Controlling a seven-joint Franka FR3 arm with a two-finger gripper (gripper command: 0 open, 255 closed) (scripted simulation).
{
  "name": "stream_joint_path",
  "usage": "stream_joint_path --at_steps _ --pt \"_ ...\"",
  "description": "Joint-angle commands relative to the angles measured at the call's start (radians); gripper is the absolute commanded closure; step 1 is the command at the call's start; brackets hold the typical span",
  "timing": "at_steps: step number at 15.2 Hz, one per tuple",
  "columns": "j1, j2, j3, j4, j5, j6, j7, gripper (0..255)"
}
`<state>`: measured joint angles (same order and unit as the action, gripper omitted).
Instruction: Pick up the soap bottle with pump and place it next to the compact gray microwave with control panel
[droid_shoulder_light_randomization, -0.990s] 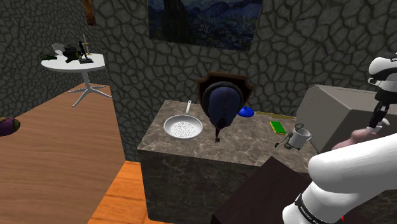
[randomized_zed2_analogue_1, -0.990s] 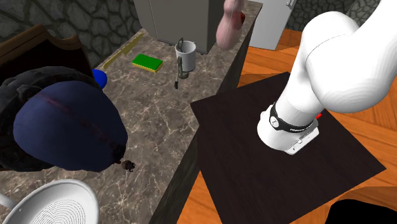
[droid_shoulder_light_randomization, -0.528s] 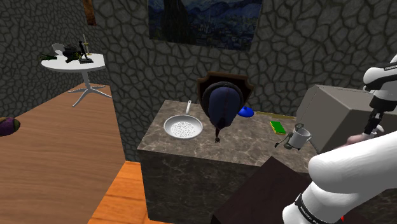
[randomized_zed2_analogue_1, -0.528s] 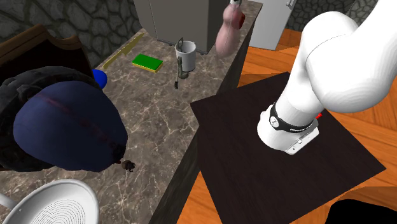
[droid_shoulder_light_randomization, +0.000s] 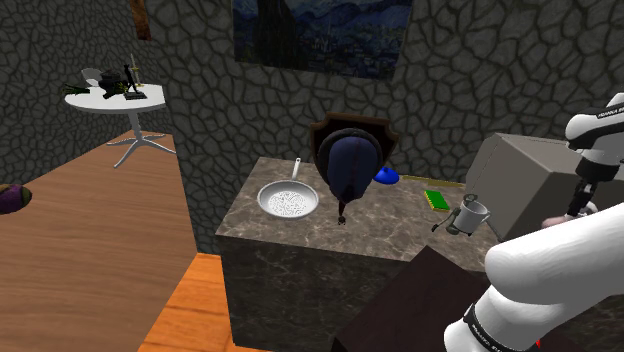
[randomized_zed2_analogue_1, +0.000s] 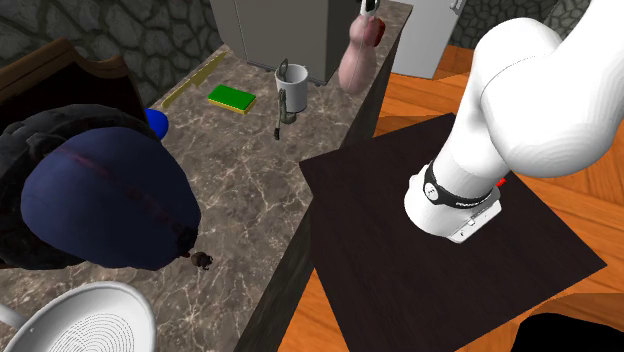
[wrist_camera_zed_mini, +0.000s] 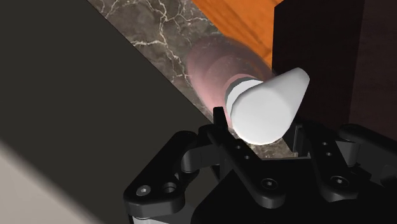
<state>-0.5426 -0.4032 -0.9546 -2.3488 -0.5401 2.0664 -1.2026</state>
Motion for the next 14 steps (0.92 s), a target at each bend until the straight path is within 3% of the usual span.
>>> stream_joint_path --at_steps 1,2,3,8,12,14 --pt "0.000 0.000 0.000 0.000 0.000 0.001 0.000 255" --pt "0.000 0.000 0.000 0.000 0.000 0.001 0.000 255" --pt "0.000 0.000 0.000 0.000 0.000 0.001 0.000 0" --pt "0.000 0.000 0.000 0.000 0.000 0.001 0.000 0" --pt "-0.012 -0.056 0.077 0.080 0.011 -0.139 0.006 0" --pt "-0.012 -0.056 0.077 0.080 0.011 -0.140 0.006 0"
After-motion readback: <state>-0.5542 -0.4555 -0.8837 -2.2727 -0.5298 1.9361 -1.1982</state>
